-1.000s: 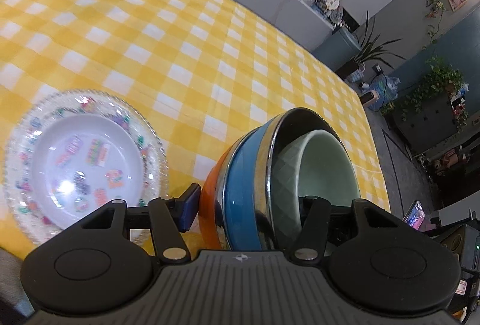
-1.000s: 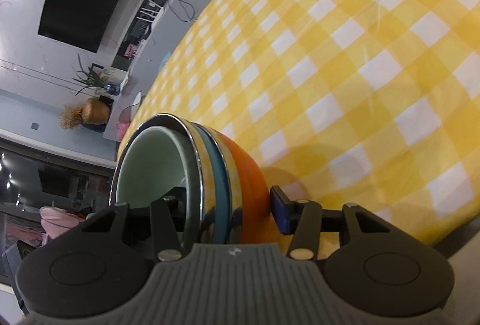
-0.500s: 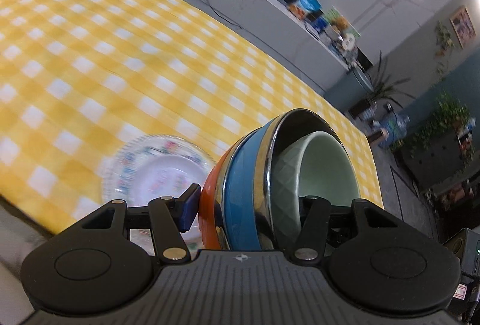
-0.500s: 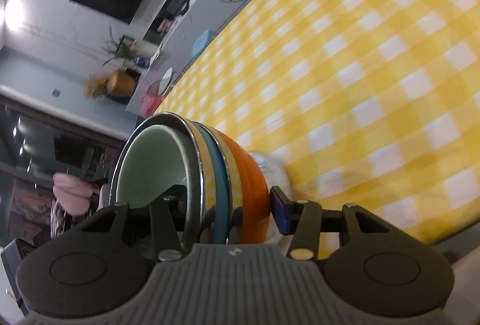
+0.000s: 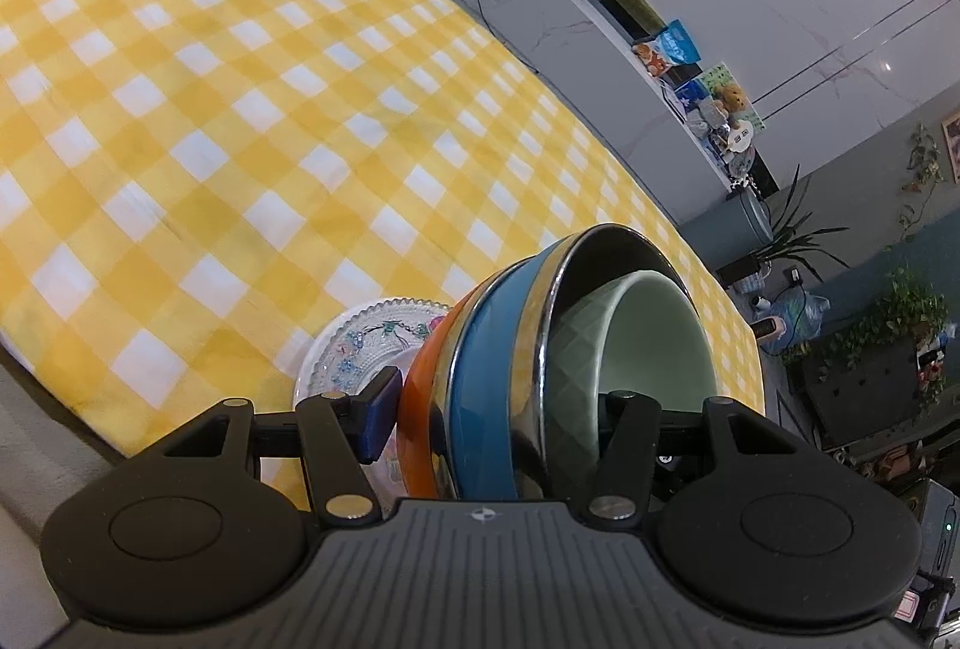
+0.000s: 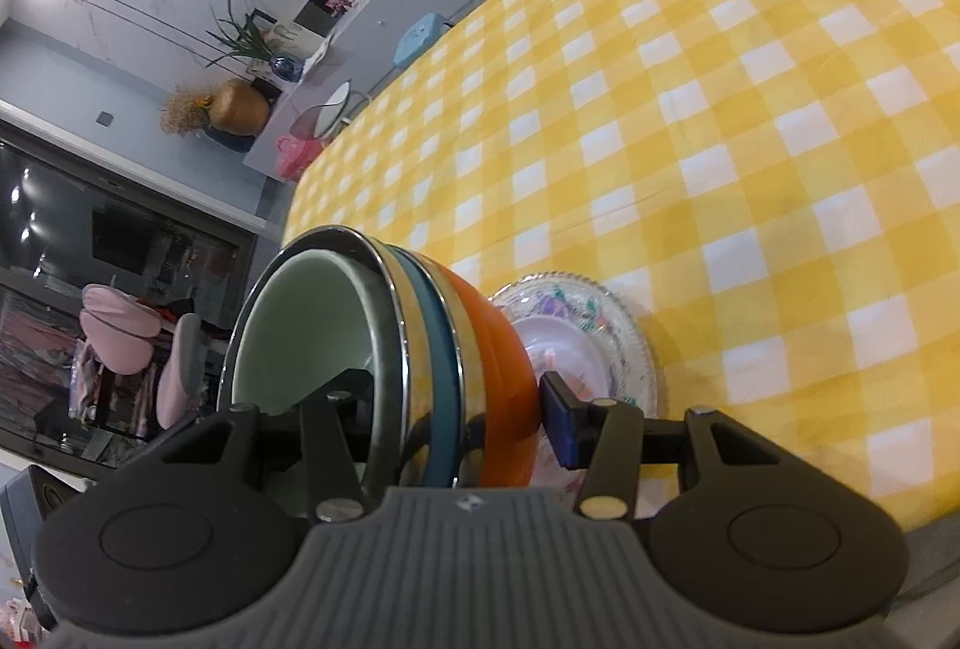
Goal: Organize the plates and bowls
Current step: 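Lift the bowl stack with both grippers and lower it onto the sticker plate, then open both grippers to release the bowl stack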
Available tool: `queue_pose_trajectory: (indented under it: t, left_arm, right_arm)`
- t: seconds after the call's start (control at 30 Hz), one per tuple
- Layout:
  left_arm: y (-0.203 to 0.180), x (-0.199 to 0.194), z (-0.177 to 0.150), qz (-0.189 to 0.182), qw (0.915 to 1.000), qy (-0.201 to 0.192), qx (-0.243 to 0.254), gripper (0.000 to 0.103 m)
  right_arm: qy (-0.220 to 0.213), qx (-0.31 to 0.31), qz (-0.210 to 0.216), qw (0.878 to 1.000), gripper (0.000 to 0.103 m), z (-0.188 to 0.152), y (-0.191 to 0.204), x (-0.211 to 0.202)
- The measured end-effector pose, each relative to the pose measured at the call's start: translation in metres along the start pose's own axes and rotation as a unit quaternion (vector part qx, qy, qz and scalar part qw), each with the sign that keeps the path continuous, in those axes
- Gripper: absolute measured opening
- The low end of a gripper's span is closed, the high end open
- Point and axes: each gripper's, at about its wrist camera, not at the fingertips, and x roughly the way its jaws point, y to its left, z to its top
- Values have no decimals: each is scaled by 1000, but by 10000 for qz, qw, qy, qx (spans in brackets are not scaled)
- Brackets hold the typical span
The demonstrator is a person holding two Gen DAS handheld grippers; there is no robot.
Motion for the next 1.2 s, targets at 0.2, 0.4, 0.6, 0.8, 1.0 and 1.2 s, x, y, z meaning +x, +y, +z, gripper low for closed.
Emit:
queue_pose_trajectory:
  t: [0.2,0.4,0.6,0.8,1.0,1.2]
  left_arm:
    - [7,18,2,-5,9999,127,-85,62]
    - [13,28,2,74,9996,214,-139,62]
    - [18,35,2,157,9993,302,-180,62]
    - [16,33,1,228,9992,290,-121,62]
    - [16,30,2,344,9989,298,-100,62]
    - [9,29,2,507,9983,235,184,60]
  right_arm:
    - [34,26,-144,9999,48,8,-9,14]
    - [133,95,-194,9997,48,12,-19,26]
    - [226,167,-234,9993,49,11,-24,35]
    - [257,160,-252,9992,49,6,-24,38]
    - [324,226,-202,9990,49,4,-22,43]
    - [256,21,-277,9993,51,2,-15,41]
